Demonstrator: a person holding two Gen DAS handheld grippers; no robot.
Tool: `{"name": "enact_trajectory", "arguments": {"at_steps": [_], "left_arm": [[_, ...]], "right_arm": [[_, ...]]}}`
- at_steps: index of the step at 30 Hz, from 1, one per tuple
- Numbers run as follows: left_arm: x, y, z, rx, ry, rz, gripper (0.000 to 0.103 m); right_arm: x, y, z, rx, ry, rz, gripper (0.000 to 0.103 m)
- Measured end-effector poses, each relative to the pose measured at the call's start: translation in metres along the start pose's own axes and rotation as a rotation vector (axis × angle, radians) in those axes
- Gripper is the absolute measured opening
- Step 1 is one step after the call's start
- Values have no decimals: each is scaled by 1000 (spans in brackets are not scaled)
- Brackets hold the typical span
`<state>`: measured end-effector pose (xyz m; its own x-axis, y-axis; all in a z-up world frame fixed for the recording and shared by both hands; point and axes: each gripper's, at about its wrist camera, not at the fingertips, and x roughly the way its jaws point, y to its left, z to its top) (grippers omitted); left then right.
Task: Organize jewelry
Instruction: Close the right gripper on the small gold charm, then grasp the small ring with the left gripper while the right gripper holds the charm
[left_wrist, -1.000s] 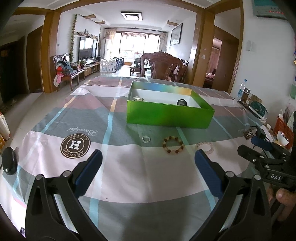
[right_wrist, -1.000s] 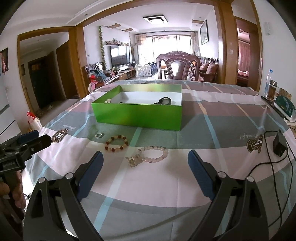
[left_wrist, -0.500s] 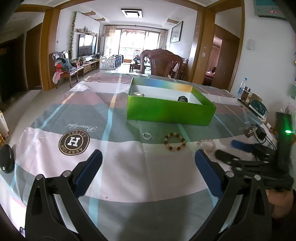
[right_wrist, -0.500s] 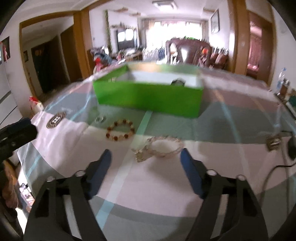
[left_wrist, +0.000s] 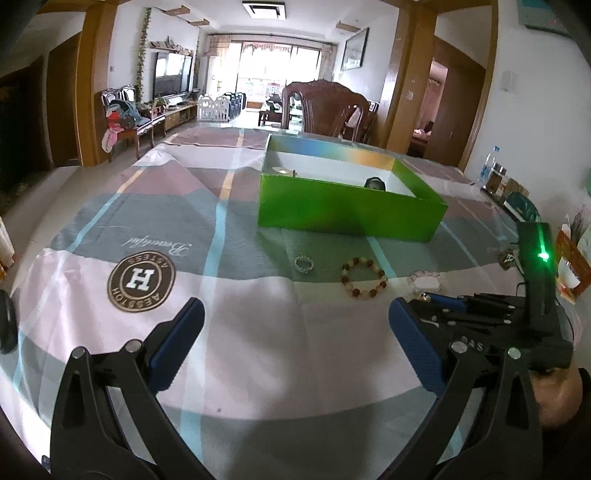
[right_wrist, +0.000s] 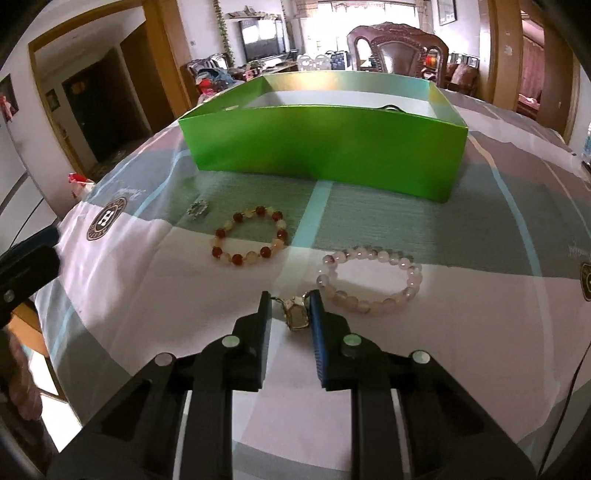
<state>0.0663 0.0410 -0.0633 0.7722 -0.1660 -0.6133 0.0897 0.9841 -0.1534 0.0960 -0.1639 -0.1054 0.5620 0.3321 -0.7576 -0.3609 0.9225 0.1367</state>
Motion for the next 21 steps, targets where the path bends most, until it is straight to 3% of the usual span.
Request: {"name": "enact_trajectory", "arguments": {"at_steps": [9,13,18,21], "left_arm": [[43,-33,16,115,55,-17,96],[77,-31,30,99,99,3,77],[109,-18,41,58,163,29,67],[126,-16,37,61,223,24,45]], "right_arm": [[-61,-22,-21,68,-131,106,21],[-83,-28,-25,69,-152,111,21],[-93,-32,-25,68,-161,118,21],[-93,-33,-24,70,-165,124,21]]}}
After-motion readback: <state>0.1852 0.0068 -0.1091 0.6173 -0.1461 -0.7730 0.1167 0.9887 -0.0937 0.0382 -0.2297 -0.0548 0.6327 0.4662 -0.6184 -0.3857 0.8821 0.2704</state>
